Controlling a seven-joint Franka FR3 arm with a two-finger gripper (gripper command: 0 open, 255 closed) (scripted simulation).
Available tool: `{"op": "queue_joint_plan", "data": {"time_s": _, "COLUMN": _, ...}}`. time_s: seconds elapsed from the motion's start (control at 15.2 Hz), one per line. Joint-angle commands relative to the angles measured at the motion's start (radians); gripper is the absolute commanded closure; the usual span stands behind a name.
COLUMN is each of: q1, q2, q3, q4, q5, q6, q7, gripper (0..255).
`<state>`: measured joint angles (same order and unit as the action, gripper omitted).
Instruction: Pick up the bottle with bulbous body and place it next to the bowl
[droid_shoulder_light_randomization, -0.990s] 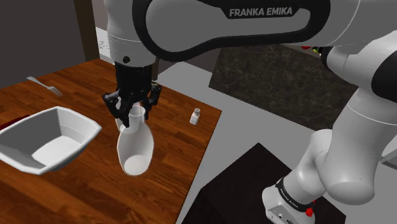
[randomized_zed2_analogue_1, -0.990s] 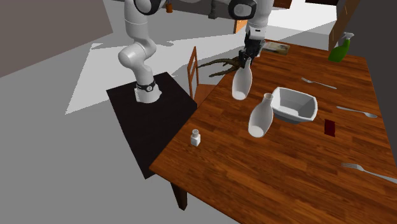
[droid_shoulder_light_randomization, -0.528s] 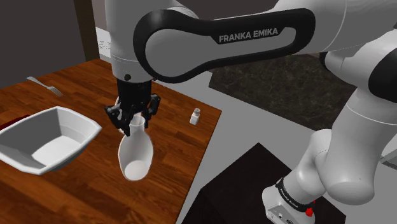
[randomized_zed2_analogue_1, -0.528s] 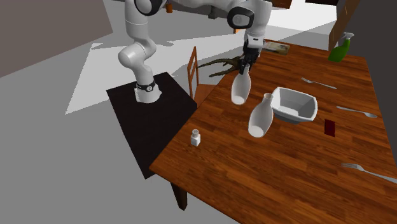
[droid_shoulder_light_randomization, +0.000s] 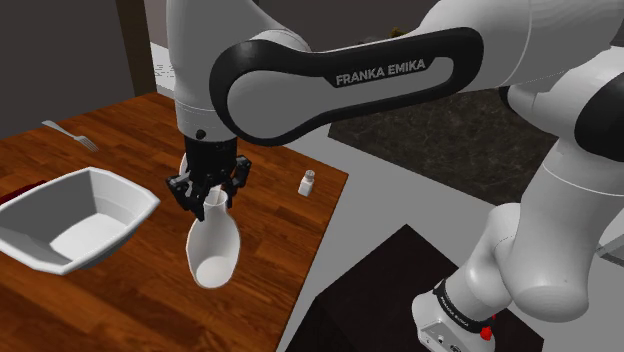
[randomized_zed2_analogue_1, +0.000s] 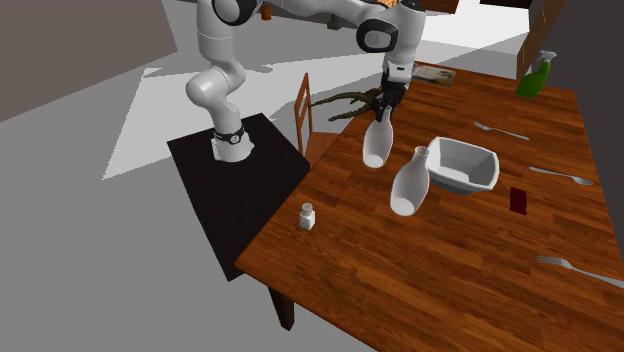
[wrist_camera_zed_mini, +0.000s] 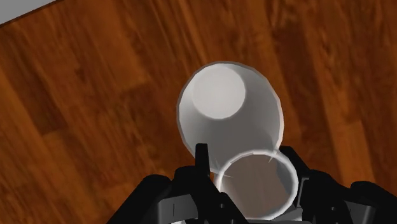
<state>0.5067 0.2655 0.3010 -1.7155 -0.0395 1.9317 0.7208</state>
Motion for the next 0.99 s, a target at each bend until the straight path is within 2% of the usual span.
{"op": "queue_joint_plan", "data": {"time_s": 0.0, "q1": 0.000, "q2": 0.000, "q3": 0.000, "q4": 0.000, "q5": 0.000, "q6": 0.000, "q7": 0.000, "gripper": 255}}
{"op": "queue_joint_plan", "data": {"time_s": 0.07, "q1": 0.000, "q2": 0.000, "q3": 0.000, "q4": 0.000, "q5": 0.000, "q6": 0.000, "q7": 0.000, "gripper": 255}}
{"op": "queue_joint_plan", "data": {"time_s": 0.13, "q1": 0.000, "q2": 0.000, "q3": 0.000, "q4": 0.000, "q5": 0.000, "q6": 0.000, "q7": 0.000, "gripper": 0}}
{"op": "queue_joint_plan", "data": {"time_s": 0.46, "q1": 0.000, "q2": 0.000, "q3": 0.000, "q4": 0.000, "q5": 0.000, "q6": 0.000, "q7": 0.000, "gripper": 0}}
{"op": "queue_joint_plan", "data": {"time_s": 0.73, "q1": -0.001, "q2": -0.015, "q3": 0.002, "q4": 0.108, "q5": 0.006, "q6": -0.122, "q7": -0.004, "gripper": 0}}
{"op": "queue_joint_plan", "data": {"time_s": 0.92, "q1": -0.001, "q2": -0.015, "q3": 0.002, "q4": 0.108, "q5": 0.006, "q6": -0.122, "q7": -0.004, "gripper": 0}}
